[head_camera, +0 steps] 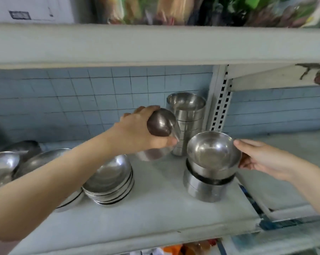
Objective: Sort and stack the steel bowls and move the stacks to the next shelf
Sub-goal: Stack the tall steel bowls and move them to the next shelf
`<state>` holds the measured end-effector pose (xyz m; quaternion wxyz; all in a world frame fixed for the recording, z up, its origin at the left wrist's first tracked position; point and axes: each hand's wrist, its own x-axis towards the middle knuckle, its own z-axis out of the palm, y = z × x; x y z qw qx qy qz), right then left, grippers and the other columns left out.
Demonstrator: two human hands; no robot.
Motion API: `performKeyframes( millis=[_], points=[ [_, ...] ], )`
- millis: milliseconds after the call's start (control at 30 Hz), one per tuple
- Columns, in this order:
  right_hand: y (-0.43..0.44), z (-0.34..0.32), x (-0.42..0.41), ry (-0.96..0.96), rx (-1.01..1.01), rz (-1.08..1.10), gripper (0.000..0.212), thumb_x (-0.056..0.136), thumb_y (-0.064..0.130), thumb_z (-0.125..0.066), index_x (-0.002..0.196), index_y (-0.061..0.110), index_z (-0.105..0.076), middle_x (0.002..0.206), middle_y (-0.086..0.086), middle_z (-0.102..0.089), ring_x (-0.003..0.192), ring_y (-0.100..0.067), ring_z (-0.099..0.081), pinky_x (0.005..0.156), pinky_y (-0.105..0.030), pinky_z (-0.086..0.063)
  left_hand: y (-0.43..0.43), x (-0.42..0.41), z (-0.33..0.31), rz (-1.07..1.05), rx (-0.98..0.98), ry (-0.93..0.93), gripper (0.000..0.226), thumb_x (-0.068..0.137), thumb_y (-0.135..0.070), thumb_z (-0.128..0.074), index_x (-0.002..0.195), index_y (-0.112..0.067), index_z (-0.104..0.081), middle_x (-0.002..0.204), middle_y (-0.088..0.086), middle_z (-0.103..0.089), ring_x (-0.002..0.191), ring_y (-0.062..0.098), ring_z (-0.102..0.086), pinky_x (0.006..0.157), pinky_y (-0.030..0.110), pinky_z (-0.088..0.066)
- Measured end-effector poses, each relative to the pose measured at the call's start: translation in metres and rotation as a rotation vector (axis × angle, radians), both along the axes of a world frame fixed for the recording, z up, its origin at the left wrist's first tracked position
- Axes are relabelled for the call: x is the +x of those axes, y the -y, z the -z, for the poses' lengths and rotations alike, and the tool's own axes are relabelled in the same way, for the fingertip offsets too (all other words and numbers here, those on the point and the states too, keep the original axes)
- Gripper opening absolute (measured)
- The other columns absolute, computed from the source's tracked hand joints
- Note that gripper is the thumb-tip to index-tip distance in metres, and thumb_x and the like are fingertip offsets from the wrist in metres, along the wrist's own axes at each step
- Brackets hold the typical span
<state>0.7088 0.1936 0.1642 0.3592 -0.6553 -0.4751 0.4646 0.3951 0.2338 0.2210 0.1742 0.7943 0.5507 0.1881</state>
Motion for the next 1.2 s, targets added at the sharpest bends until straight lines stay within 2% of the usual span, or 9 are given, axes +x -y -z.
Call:
performKeyframes(
  millis=[100, 300, 467, 600, 667, 800, 967, 1100, 1200],
  points=[
    [-0.001, 0.02, 0.008, -0.017, -0.002, -0.037, 0.026, 0.103, 0.025, -0.047, 0.122, 0.018, -0.063, 0.102, -0.019, -0.071, 0.07, -0.017, -0.058, 0.062, -0.023, -0.049, 0.004, 0.021, 0.004, 0.039, 0.007, -0.023, 0.104, 0.045, -0.088, -0.059, 0.137, -0.05, -0.028, 0.134, -0.017, -0.044, 0.126, 0.022, -0.043, 0.105, 0.048, -0.04],
    [-0.011, 0.043, 0.015, 0.047, 0.085, -0.052, 0.028, 0.104, 0.031, -0.045, 0.121, 0.022, -0.065, 0.078, -0.004, -0.065, 0.062, -0.015, -0.055, 0.06, -0.025, -0.046, 0.011, 0.054, 0.005, 0.094, 0.018, -0.036, 0.1, 0.051, -0.085, -0.063, 0.138, -0.053, -0.025, 0.138, -0.019, -0.041, 0.129, 0.02, -0.037, 0.106, 0.045, -0.037],
    [-0.013, 0.053, 0.016, 0.053, 0.112, -0.056, 0.04, 0.104, 0.039, -0.04, 0.119, 0.011, -0.066, 0.088, -0.01, -0.06, 0.065, -0.015, -0.054, 0.062, -0.024, -0.046, 0.013, 0.081, 0.007, 0.16, -0.018, -0.057, 0.103, 0.048, -0.085, -0.064, 0.138, -0.054, -0.024, 0.142, -0.017, -0.04, 0.133, 0.02, -0.036, 0.108, 0.049, -0.036],
    [-0.005, 0.062, 0.021, 0.073, 0.134, -0.124, 0.058, 0.096, 0.065, -0.034, 0.134, 0.027, -0.057, 0.121, 0.002, -0.064, 0.101, -0.009, -0.06, 0.084, -0.026, -0.049, 0.017, 0.1, 0.005, 0.207, -0.023, -0.101, 0.096, 0.054, -0.077, -0.069, 0.137, -0.054, -0.025, 0.141, -0.02, -0.037, 0.135, 0.018, -0.029, 0.112, 0.051, -0.029],
    [0.006, 0.073, 0.022, -0.001, 0.202, -0.259, 0.071, 0.085, 0.071, -0.055, 0.147, 0.043, -0.037, 0.141, 0.019, -0.053, 0.126, 0.001, -0.05, 0.101, -0.03, -0.046, 0.019, 0.108, 0.003, 0.243, 0.003, -0.137, 0.094, 0.059, -0.072, -0.072, 0.138, -0.053, -0.025, 0.141, -0.022, -0.036, 0.135, 0.017, -0.026, 0.112, 0.05, -0.025],
    [0.014, 0.102, 0.014, 0.01, 0.405, -0.264, 0.103, 0.062, 0.044, -0.09, 0.144, 0.05, -0.029, 0.136, 0.032, -0.051, 0.124, 0.008, -0.05, 0.093, -0.013, -0.046, 0.016, 0.122, 0.001, 0.314, -0.02, -0.151, 0.089, 0.061, -0.071, -0.072, 0.137, -0.052, -0.029, 0.138, -0.023, -0.039, 0.135, 0.017, -0.03, 0.111, 0.051, -0.029],
    [0.018, 0.109, 0.002, -0.046, 0.504, -0.194, 0.095, 0.07, 0.021, -0.088, 0.147, 0.035, -0.033, 0.129, 0.032, -0.056, 0.121, 0.008, -0.052, 0.089, -0.004, -0.042, 0.004, 0.139, 0.011, 0.389, -0.043, -0.237, 0.08, 0.058, -0.076, -0.069, 0.125, -0.056, -0.03, 0.134, -0.019, -0.046, 0.131, 0.023, -0.037, 0.107, 0.05, -0.035],
    [0.023, 0.112, -0.005, -0.083, 0.504, -0.174, 0.096, 0.067, 0.024, -0.081, 0.149, 0.024, -0.033, 0.129, 0.032, -0.055, 0.119, 0.016, -0.049, 0.089, -0.001, -0.039, -0.003, 0.149, 0.017, 0.454, -0.049, -0.351, 0.09, 0.068, -0.069, -0.069, 0.143, -0.044, -0.027, 0.141, -0.017, -0.039, 0.134, 0.024, -0.026, 0.1, 0.034, -0.023],
    [0.023, 0.114, -0.006, -0.085, 0.477, -0.149, 0.097, 0.064, 0.031, -0.082, 0.149, 0.024, -0.034, 0.134, 0.02, -0.055, 0.119, 0.011, -0.051, 0.089, -0.002, -0.041, -0.01, 0.149, 0.014, 0.46, -0.101, -0.45, 0.108, 0.067, -0.069, -0.07, 0.15, -0.043, -0.006, 0.154, -0.017, -0.023, 0.142, 0.023, -0.014, 0.11, 0.044, -0.022]
  ],
)
